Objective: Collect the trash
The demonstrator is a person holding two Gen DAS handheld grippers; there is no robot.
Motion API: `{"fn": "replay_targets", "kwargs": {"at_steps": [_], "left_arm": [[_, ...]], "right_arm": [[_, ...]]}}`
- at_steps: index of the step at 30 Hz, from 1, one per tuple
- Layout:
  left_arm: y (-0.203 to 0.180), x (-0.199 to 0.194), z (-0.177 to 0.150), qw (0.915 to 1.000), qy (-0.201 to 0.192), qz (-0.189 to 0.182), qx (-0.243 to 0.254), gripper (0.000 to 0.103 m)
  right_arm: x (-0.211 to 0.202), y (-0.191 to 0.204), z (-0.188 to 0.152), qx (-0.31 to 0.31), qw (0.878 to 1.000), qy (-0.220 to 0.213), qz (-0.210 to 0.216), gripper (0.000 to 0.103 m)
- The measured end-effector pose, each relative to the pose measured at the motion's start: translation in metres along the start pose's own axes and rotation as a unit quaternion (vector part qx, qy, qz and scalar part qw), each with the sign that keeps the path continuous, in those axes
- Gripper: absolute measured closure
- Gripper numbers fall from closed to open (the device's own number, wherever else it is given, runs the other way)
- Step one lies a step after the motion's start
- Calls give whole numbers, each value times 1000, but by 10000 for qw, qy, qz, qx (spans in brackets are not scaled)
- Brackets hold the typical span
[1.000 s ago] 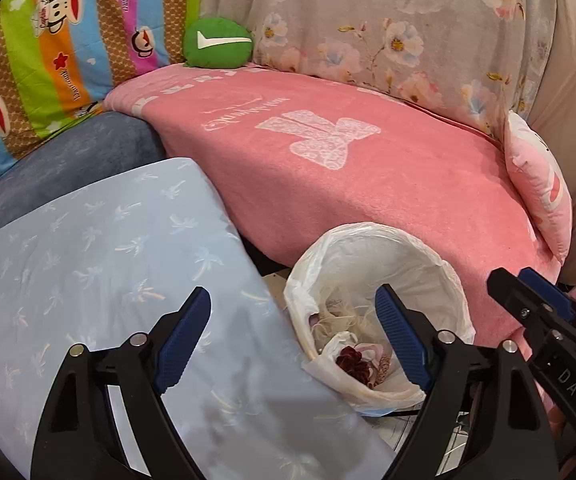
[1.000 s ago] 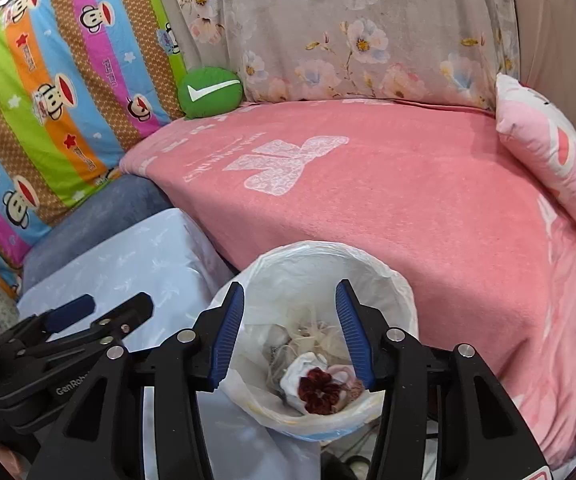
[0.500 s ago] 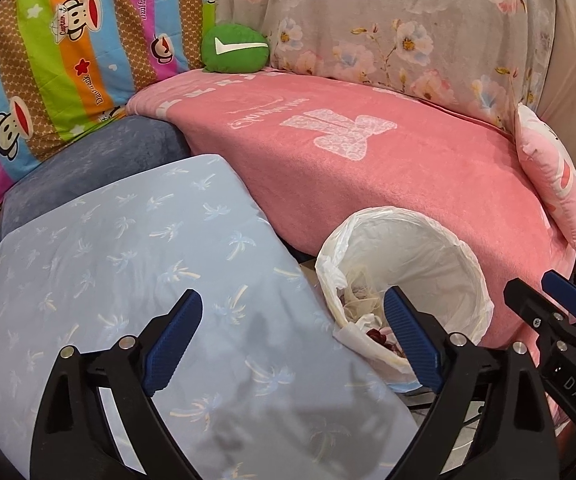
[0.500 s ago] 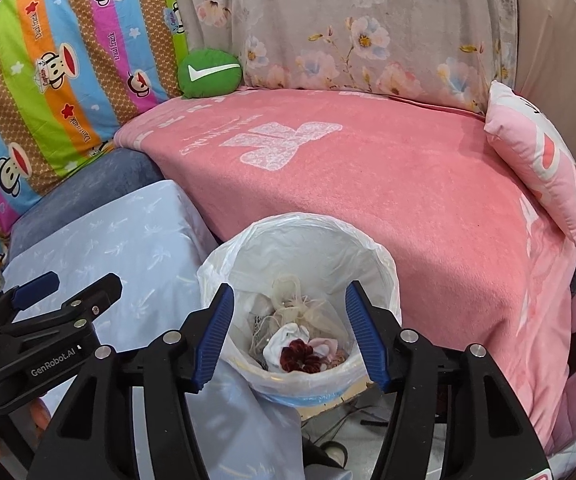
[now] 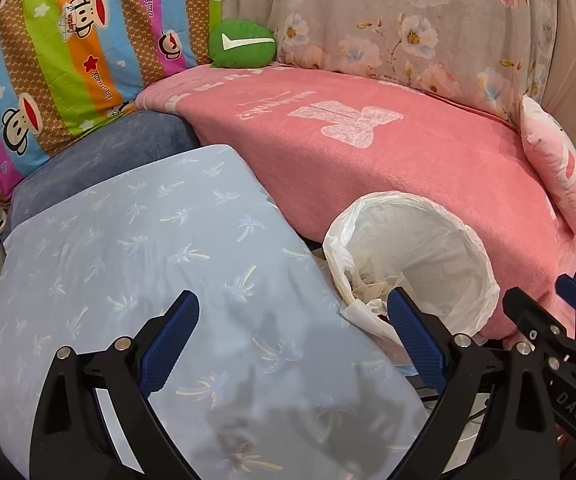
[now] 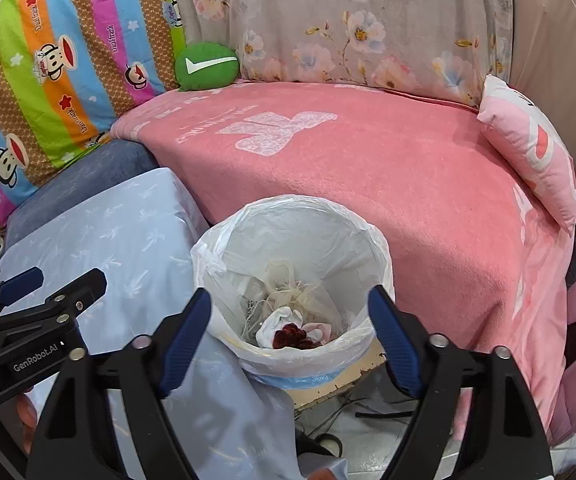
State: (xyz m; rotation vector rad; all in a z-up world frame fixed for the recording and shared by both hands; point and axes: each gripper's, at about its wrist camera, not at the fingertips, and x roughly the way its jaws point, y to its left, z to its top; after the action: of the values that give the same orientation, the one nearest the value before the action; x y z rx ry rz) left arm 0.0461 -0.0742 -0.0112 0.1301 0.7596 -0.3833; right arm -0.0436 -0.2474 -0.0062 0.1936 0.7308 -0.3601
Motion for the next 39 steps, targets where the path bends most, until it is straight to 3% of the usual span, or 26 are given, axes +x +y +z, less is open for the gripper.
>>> {"fn": "replay_targets", "kwargs": {"at_steps": [10, 12, 39], "left_arm": [[-5, 5, -9, 9999, 123, 57, 63, 11], [-4, 6, -10, 9999, 133, 74, 74, 11], [-18, 10, -17, 9993, 92, 307, 186, 8]], "right_arm": [[3, -2, -10, -81, 9999, 5, -138, 15], [5, -4, -11, -70, 9998, 28, -159, 6], [9, -16, -29, 8, 9993, 208, -320, 6]]}}
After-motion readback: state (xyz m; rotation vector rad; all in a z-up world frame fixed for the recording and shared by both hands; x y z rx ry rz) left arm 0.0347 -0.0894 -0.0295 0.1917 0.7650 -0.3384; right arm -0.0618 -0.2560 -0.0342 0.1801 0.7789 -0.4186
